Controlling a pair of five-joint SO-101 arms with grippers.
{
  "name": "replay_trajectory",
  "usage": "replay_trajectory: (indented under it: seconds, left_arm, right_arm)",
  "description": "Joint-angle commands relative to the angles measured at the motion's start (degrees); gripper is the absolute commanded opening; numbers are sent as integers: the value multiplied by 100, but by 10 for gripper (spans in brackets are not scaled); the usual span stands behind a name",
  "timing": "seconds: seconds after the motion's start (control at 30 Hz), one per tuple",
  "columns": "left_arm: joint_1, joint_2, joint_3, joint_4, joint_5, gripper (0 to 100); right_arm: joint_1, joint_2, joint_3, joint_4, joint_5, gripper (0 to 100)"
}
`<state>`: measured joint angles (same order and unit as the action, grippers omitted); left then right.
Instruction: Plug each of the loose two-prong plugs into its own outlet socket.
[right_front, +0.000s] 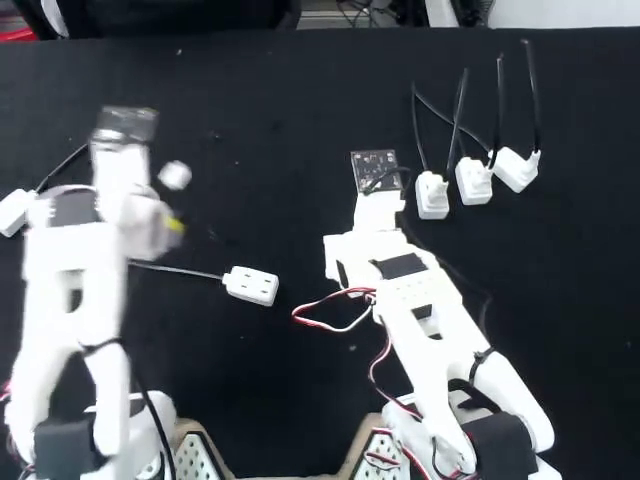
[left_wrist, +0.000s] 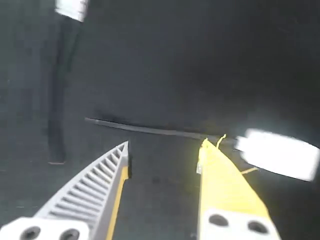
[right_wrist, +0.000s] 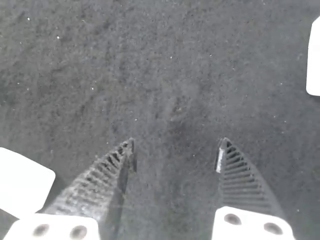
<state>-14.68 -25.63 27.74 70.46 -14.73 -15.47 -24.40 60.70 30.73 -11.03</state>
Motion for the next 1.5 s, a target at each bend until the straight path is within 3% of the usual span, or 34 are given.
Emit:
replay_trajectory:
  seconds: [0.0,0.17,0.9,1.2,1.47]
  left_arm:
    - [-954,431,-998,-35,-1046,228]
    - [-1156,1556,-1833,-44,-1266,224]
    - [-743,6998,-7345,-18,-1231,224]
    - [-453,7525,-8295,668,-1222,223]
    - [-462,7763,-8312,404,-1222,223]
  right_arm:
    - [53,-233,-365,18,-53,250]
    - [53,-233,-356,18,-53,250]
    - [9,-233,-356,18,-53,250]
    - [-105,-233,-356,18,-53,250]
    - [-105,-233,-356,18,-53,250]
